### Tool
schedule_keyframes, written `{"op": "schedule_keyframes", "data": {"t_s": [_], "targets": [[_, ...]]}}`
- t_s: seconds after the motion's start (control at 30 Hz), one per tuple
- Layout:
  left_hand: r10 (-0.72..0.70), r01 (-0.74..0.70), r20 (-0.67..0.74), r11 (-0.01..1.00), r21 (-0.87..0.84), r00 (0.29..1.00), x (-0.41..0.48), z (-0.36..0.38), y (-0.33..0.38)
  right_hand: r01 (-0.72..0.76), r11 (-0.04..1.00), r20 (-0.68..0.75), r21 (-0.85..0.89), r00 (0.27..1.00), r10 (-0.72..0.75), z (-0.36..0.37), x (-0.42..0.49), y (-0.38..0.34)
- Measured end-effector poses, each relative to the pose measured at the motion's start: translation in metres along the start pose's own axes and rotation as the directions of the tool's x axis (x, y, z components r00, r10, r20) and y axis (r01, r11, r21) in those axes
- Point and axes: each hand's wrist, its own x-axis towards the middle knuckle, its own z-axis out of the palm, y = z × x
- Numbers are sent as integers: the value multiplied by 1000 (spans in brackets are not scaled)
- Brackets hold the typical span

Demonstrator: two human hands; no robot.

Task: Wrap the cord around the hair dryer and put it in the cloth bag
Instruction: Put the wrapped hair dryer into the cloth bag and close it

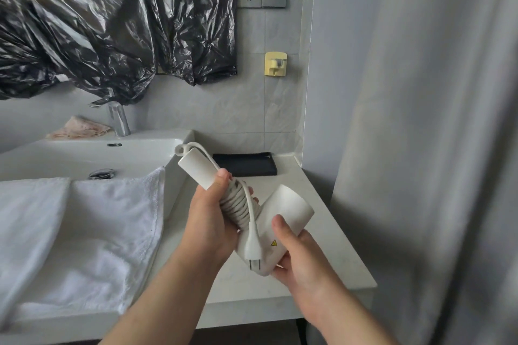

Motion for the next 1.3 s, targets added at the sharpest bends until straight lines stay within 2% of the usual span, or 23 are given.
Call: {"op": "schedule_keyframes", "data": {"t_s": [0.17,0.3,0.43,0.5,0.67,0.8,1.03,1.17,1.3], "targets": [[80,-78,-11,994,76,997,-15,6,9,83,993,-33,84,996,-80,20,-12,-1],[147,-156,52,950,272,988,-28,8,18,112,983,-64,143,993,-104,27,-27,1],[181,-150,-86,946,286,980,-44,21,23,196,977,-132,87,974,-184,34,-38,2],[193,-155,-111,946,285,975,-52,26,27,211,976,-129,46,970,-204,34,-42,0],[42,-26,-43,946,322,998,-62,20,46,231,972,-108,-39,966,-234,17,-48,-13],[-88,90,-17,962,257,996,-62,1,61,294,949,-89,-109,949,-304,2,-45,-24],[-56,58,-37,997,58,998,-46,-13,49,293,932,-47,-212,950,-309,-1,-11,-37],[-59,65,-73,993,95,996,-8,-27,42,244,936,-22,-253,966,-258,0,35,-40],[-158,160,-25,978,132,987,44,-52,37,163,945,-19,-284,984,-175,-2,96,-41]]}}
